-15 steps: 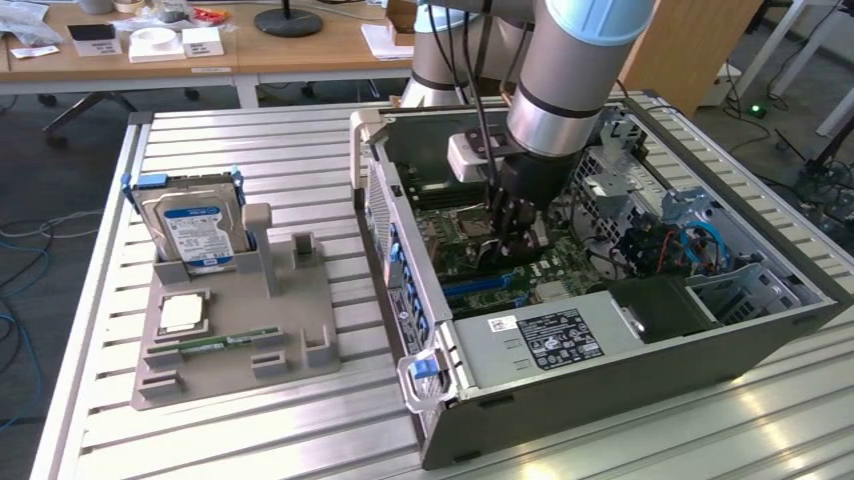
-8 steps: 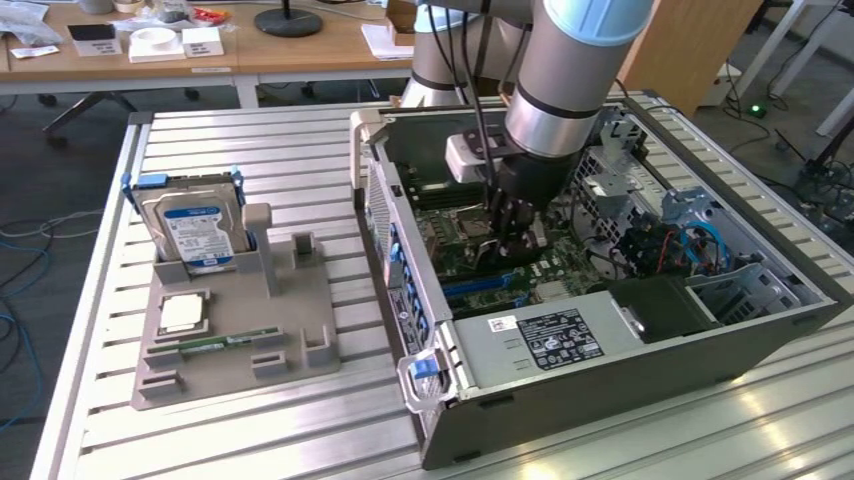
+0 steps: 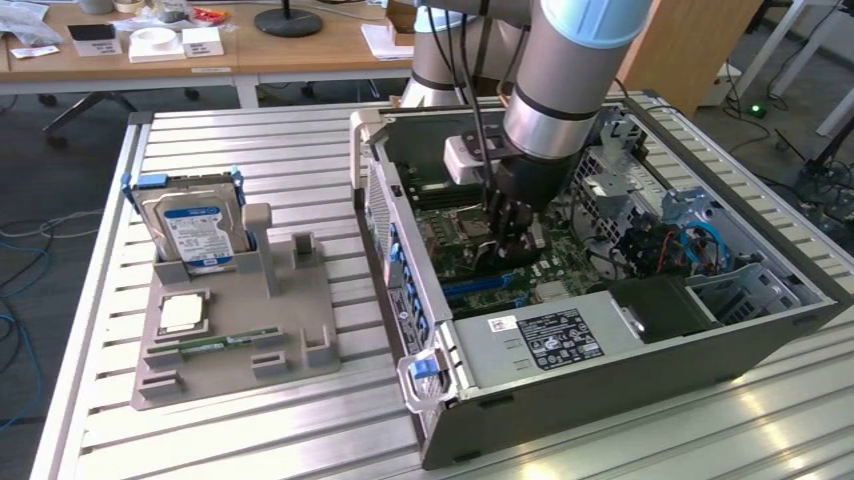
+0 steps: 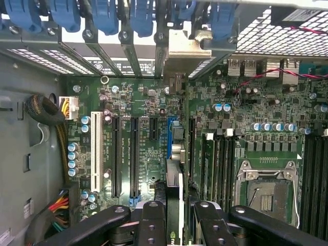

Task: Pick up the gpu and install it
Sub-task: 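Insert the gpu into the slot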

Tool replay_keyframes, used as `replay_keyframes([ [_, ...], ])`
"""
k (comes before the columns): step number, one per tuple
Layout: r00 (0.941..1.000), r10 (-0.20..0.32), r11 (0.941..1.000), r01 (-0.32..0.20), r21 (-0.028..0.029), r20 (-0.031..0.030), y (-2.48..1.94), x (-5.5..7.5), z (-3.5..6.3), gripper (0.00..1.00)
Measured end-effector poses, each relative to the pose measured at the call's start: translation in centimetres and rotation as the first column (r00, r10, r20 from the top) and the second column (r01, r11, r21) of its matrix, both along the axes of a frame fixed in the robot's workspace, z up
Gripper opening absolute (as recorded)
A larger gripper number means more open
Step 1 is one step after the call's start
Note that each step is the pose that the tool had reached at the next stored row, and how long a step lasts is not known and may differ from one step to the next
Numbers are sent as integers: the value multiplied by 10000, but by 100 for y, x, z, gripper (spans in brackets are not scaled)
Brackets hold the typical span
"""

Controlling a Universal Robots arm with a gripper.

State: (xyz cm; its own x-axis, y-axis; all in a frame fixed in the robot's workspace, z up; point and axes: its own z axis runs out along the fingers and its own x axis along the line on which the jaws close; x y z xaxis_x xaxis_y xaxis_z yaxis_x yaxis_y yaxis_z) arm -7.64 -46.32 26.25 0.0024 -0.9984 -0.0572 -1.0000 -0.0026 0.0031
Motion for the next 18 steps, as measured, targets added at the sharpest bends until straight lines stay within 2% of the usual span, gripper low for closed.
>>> replay_keyframes([
  [18, 10000, -1, 10000, 1, 0, 1, -8, -37, 0, 26],
])
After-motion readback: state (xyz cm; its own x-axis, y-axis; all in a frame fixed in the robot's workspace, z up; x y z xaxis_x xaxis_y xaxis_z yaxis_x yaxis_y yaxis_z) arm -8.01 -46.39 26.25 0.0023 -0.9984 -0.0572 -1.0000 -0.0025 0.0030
